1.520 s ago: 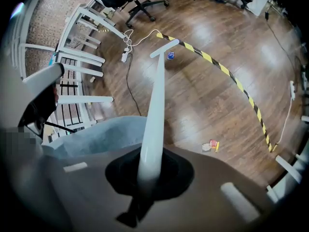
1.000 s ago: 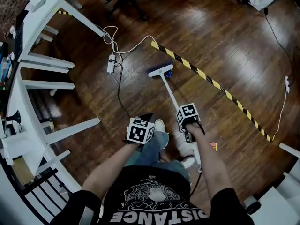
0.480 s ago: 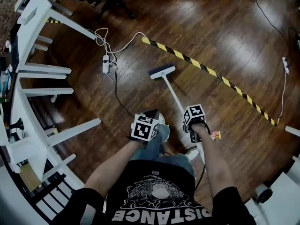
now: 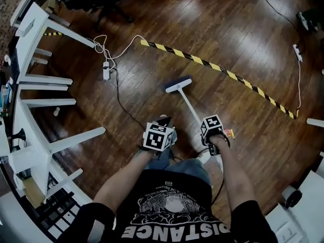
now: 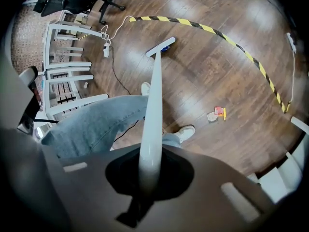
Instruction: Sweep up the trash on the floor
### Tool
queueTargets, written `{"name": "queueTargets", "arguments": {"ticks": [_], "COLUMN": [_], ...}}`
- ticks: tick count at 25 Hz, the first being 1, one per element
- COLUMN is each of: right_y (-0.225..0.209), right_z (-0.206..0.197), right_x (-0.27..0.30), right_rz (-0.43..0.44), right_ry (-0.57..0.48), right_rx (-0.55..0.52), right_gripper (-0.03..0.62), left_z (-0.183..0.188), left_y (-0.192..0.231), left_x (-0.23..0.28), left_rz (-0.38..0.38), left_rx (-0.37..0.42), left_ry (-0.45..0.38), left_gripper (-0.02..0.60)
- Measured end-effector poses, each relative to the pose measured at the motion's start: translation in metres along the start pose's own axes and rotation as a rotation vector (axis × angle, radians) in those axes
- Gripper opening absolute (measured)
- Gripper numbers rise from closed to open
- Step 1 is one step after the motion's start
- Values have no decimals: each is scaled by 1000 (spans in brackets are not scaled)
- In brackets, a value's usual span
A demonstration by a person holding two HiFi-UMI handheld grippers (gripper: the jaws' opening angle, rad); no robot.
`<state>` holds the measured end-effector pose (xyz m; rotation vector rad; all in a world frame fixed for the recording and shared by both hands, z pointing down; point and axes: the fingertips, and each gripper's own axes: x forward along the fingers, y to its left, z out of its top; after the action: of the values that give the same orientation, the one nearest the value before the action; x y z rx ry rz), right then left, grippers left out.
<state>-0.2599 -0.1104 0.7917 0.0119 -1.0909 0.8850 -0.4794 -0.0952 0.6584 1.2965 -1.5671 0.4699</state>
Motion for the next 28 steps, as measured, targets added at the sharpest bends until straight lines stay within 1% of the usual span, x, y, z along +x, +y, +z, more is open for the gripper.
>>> {"name": "queueTargets", "arguments": {"ticks": [8,14,21,24,28], "right_y": [-51,-84,-128,-156,-181], "right_z": [-80,-142,-211,-240,-281], "right_x": [6,11,26,33,36], "right_rz": [-30,-40,-5,-22,-32], "right_ry": [8,17,21,18,25], "right_rx": [21,53,103,114,140], "right_gripper": [0,0,0,0,0], "left_z": [-27,-44,-58,-64,-73], "left_y": [-64,-119,-188,-217,-249], "left_x": [-8,-3,18,27,31], "left_rz": [-10,-49,-107,-128,-145], "left_rx": [36,89,144,165,185], "left_ry": [7,21,36,41,44], "left_gripper": [5,5,5,5,5]}}
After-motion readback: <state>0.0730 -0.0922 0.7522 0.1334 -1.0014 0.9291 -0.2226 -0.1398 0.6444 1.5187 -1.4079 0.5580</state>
